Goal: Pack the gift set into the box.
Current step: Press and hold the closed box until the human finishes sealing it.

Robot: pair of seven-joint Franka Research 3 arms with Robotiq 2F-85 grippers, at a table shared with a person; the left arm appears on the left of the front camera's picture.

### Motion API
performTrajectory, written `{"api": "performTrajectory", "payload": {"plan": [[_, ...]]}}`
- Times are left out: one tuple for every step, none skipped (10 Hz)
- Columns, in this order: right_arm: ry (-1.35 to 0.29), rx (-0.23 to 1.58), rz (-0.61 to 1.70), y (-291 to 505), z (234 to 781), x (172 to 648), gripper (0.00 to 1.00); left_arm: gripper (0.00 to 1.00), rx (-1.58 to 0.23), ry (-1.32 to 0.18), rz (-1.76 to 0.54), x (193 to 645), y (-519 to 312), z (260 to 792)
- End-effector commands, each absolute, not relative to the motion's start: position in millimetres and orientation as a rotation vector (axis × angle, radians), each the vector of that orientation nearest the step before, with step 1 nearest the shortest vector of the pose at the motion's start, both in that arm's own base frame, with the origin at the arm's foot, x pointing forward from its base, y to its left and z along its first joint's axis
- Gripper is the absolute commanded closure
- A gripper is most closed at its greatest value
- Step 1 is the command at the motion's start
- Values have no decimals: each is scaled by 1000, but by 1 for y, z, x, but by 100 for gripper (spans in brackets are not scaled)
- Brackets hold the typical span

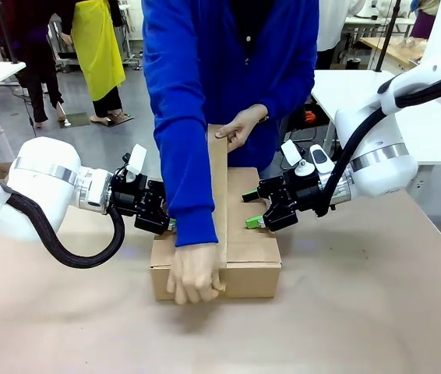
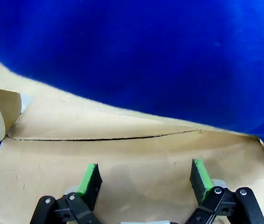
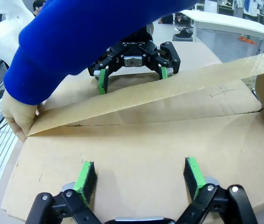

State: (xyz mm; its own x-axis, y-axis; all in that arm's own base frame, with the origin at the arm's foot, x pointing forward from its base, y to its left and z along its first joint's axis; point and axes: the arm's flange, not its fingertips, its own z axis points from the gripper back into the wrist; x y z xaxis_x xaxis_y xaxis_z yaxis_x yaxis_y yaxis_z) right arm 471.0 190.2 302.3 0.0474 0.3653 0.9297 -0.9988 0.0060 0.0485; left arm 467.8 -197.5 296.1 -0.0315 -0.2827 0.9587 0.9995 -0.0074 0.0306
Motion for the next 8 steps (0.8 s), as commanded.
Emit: {"api": "performTrajectory", "payload": {"plan": [[-891,958,1329,191,300,471,0,0,-974,-1013,-1361,466,-197,293],[-891,958,1329,191,300,471,0,0,-974,-1013,-1361,466,-197,293],[-891,958,1329,191,300,471,0,0,-974,-1013,-1361,466,-197,293],[-891,958,1329,191,300,471,0,0,-974,-1013,-1361,466,-197,293],[-891,958,1329,191,300,471,0,0,-974,-1013,-1361,466,-197,293],[-891,958,1329,191,300,471,0,0,-974,-1013,-1361,466,-197,293],[-891,958,1329,191,300,471,0,0,-974,-1013,-1361,466,-197,293],[-891,958,1329,191,300,471,0,0,-974,-1013,-1361,466,-197,293]]}}
